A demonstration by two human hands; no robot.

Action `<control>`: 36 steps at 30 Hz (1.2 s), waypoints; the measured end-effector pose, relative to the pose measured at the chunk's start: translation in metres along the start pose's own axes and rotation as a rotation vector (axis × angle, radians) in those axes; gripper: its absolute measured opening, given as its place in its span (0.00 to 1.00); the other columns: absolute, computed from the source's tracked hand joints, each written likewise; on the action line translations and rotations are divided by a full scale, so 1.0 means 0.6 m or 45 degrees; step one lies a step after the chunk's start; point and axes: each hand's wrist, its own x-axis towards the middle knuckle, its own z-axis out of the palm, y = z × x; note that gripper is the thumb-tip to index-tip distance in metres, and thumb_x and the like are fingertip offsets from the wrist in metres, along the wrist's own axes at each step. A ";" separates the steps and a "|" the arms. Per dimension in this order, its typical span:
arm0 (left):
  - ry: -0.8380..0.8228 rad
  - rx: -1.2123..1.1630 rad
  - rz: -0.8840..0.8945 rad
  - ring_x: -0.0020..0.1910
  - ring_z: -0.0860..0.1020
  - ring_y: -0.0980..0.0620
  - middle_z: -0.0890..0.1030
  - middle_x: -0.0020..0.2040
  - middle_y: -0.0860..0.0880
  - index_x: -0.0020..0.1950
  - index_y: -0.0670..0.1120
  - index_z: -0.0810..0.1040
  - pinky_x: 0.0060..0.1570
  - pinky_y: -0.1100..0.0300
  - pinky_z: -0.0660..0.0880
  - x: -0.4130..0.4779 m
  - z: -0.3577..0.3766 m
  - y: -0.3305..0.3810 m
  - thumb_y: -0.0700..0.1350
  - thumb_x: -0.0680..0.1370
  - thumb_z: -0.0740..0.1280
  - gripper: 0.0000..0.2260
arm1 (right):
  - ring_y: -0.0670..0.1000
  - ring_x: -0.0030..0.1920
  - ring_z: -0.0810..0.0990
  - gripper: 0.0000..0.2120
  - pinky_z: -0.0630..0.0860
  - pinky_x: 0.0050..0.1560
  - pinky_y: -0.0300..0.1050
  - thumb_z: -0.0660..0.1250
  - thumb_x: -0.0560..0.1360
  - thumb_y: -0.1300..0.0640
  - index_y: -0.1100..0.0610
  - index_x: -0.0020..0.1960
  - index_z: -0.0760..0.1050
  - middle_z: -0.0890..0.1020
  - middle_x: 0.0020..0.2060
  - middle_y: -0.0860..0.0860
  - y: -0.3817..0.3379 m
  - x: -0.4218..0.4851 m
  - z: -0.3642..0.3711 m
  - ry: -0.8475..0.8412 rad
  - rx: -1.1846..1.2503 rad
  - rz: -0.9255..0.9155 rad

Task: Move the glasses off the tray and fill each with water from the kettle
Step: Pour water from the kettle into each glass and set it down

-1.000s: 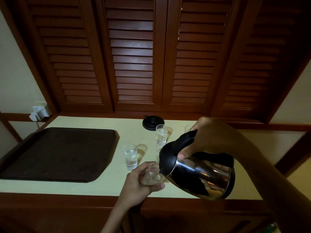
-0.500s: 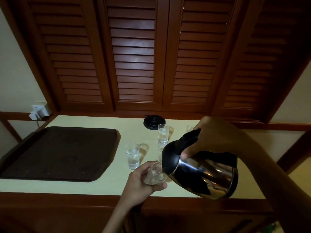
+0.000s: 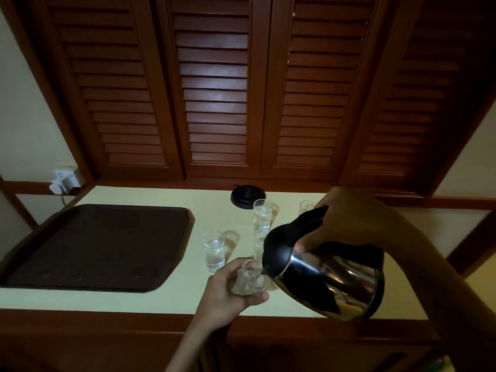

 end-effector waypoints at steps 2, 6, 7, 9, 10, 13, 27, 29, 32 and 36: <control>-0.002 -0.002 0.002 0.53 0.85 0.58 0.87 0.53 0.54 0.59 0.52 0.83 0.51 0.69 0.78 0.000 0.000 0.002 0.41 0.65 0.85 0.25 | 0.46 0.32 0.80 0.22 0.71 0.32 0.37 0.82 0.59 0.37 0.53 0.36 0.81 0.83 0.31 0.49 0.005 0.000 -0.001 -0.009 0.017 0.030; -0.001 -0.012 0.002 0.52 0.85 0.58 0.87 0.53 0.54 0.60 0.52 0.83 0.50 0.69 0.78 0.000 0.001 0.010 0.42 0.66 0.85 0.25 | 0.48 0.33 0.82 0.22 0.73 0.32 0.38 0.83 0.57 0.38 0.55 0.36 0.82 0.85 0.32 0.50 0.028 -0.002 -0.005 0.041 0.148 0.068; 0.006 -0.016 0.004 0.52 0.85 0.59 0.87 0.53 0.54 0.60 0.52 0.83 0.49 0.68 0.78 0.000 0.001 0.012 0.42 0.66 0.85 0.25 | 0.48 0.33 0.83 0.22 0.73 0.32 0.38 0.83 0.57 0.38 0.55 0.35 0.82 0.85 0.32 0.50 0.036 -0.002 -0.005 0.063 0.189 0.081; 0.019 -0.024 0.014 0.51 0.85 0.58 0.87 0.52 0.55 0.60 0.53 0.83 0.49 0.67 0.79 0.001 -0.001 0.019 0.44 0.66 0.85 0.25 | 0.49 0.34 0.82 0.21 0.73 0.33 0.40 0.83 0.58 0.40 0.55 0.34 0.81 0.84 0.31 0.50 0.056 -0.002 -0.003 0.092 0.276 0.115; 0.026 -0.028 0.022 0.51 0.85 0.58 0.87 0.53 0.54 0.60 0.53 0.83 0.50 0.65 0.80 0.003 -0.003 0.023 0.45 0.65 0.85 0.25 | 0.50 0.34 0.82 0.21 0.72 0.35 0.40 0.83 0.59 0.41 0.56 0.36 0.82 0.84 0.31 0.49 0.066 -0.003 -0.004 0.099 0.335 0.131; 0.052 -0.044 0.038 0.52 0.85 0.60 0.87 0.54 0.55 0.60 0.54 0.83 0.51 0.64 0.81 0.013 -0.015 0.046 0.48 0.63 0.85 0.27 | 0.47 0.29 0.79 0.21 0.72 0.35 0.42 0.82 0.62 0.46 0.62 0.43 0.83 0.81 0.28 0.49 0.106 -0.006 -0.006 0.149 0.569 0.186; 0.155 0.033 0.024 0.56 0.83 0.54 0.87 0.56 0.52 0.58 0.52 0.86 0.54 0.58 0.78 0.225 -0.156 0.130 0.43 0.64 0.84 0.23 | 0.45 0.40 0.83 0.12 0.80 0.47 0.45 0.83 0.64 0.53 0.50 0.45 0.84 0.86 0.37 0.46 0.177 0.019 -0.010 0.260 1.016 0.053; 0.163 0.068 0.009 0.56 0.83 0.53 0.87 0.55 0.53 0.57 0.52 0.87 0.51 0.59 0.77 0.259 -0.163 0.112 0.43 0.65 0.84 0.22 | 0.44 0.39 0.82 0.13 0.79 0.43 0.41 0.83 0.64 0.52 0.50 0.45 0.84 0.85 0.36 0.46 0.178 0.022 -0.008 0.250 1.052 0.063; 0.179 0.091 -0.066 0.56 0.84 0.50 0.87 0.53 0.53 0.56 0.50 0.87 0.50 0.59 0.78 0.297 -0.168 0.075 0.40 0.63 0.85 0.23 | 0.45 0.45 0.85 0.16 0.82 0.50 0.42 0.83 0.64 0.50 0.51 0.50 0.86 0.88 0.42 0.47 0.176 0.030 -0.004 0.268 1.064 0.059; 0.173 0.157 -0.192 0.57 0.84 0.46 0.88 0.52 0.50 0.53 0.53 0.88 0.60 0.50 0.79 0.329 -0.167 0.032 0.48 0.54 0.87 0.28 | 0.51 0.49 0.87 0.14 0.84 0.53 0.47 0.82 0.66 0.57 0.54 0.50 0.85 0.89 0.43 0.51 0.168 0.034 -0.004 0.322 1.158 0.063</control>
